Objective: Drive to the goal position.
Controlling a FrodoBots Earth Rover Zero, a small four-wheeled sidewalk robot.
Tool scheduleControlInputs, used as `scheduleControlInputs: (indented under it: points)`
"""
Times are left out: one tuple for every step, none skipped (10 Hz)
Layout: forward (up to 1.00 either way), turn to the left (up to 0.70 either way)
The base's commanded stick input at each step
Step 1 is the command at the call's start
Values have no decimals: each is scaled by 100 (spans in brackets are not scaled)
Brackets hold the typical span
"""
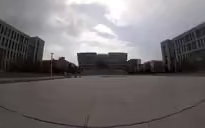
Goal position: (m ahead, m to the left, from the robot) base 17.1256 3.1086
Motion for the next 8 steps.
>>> scheduleControlInputs:
  points:
    - [70, 0]
    - [70, 0]
    - [70, 0]
    - [70, 0]
    - [70, 0]
    - [70, 0]
    - [70, 0]
    - [70, 0]
